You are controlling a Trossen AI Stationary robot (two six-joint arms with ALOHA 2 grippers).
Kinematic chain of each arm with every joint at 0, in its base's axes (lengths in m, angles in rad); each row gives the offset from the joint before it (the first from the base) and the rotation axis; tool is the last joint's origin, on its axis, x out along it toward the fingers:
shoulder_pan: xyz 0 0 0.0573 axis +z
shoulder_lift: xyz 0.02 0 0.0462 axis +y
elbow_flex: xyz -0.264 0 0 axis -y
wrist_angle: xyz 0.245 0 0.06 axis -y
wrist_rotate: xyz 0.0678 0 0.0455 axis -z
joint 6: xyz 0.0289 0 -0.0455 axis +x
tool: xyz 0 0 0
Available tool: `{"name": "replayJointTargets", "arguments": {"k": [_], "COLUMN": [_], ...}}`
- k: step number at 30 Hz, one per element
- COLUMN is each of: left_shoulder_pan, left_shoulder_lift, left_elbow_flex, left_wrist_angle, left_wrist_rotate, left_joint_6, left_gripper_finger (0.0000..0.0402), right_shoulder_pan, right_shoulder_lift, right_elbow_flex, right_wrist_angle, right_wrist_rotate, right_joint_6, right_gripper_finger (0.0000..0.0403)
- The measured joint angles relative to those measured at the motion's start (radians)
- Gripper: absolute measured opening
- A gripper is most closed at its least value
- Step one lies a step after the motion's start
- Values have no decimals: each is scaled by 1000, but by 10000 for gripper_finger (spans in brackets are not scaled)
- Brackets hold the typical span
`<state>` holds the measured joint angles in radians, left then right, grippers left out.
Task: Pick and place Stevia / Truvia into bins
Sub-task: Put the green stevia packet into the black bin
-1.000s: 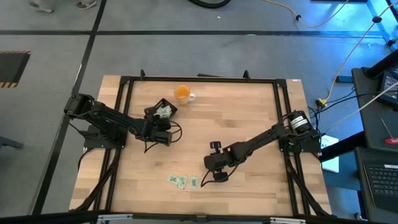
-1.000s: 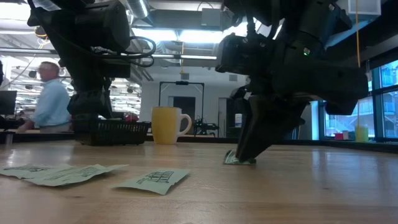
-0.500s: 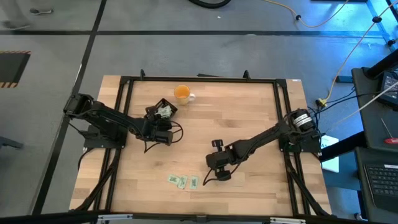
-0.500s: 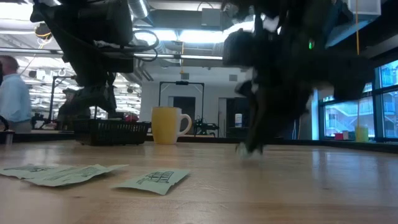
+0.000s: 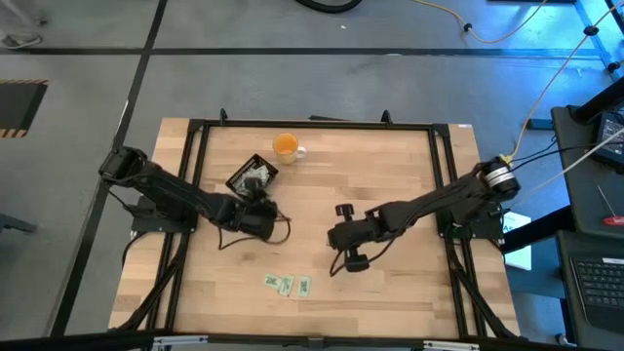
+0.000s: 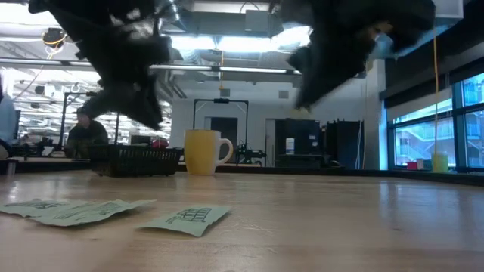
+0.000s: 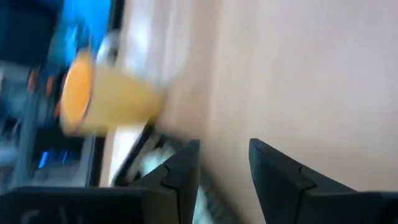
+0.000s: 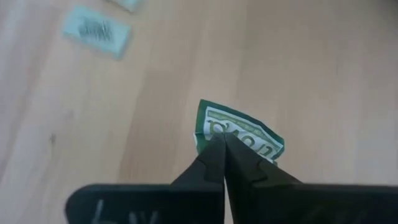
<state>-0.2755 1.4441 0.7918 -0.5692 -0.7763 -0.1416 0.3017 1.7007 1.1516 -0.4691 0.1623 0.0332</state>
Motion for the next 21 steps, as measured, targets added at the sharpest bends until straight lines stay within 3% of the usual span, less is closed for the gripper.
{"name": "replayJointTargets", "arguments": {"k": [5, 12, 16, 21], "left_shoulder_pan": [-69, -116, -139, -160], "left_shoulder_lift": [0, 8, 34, 68], "left_elbow_flex": [0, 0, 0, 0], "left_wrist_angle": [282, 638, 768, 874], "left_wrist_rotate": [81, 356, 373, 378], "left_joint_6": [237, 432, 590, 768], "left_gripper_finger": [130, 134, 133, 133], "right_shoulder_pan": [-18, -18, -18, -18], "right_shoulder_lift": [-13, -13, -13, -13], "right_elbow_flex": [1, 1, 1, 1], "right_wrist_angle": [141, 339, 448, 512], "right_wrist_rotate": [-152, -367, -490, -508], "right_joint_6": [-93, -172, -169, -107], "right_gripper_finger": [0, 0, 0, 0]}}
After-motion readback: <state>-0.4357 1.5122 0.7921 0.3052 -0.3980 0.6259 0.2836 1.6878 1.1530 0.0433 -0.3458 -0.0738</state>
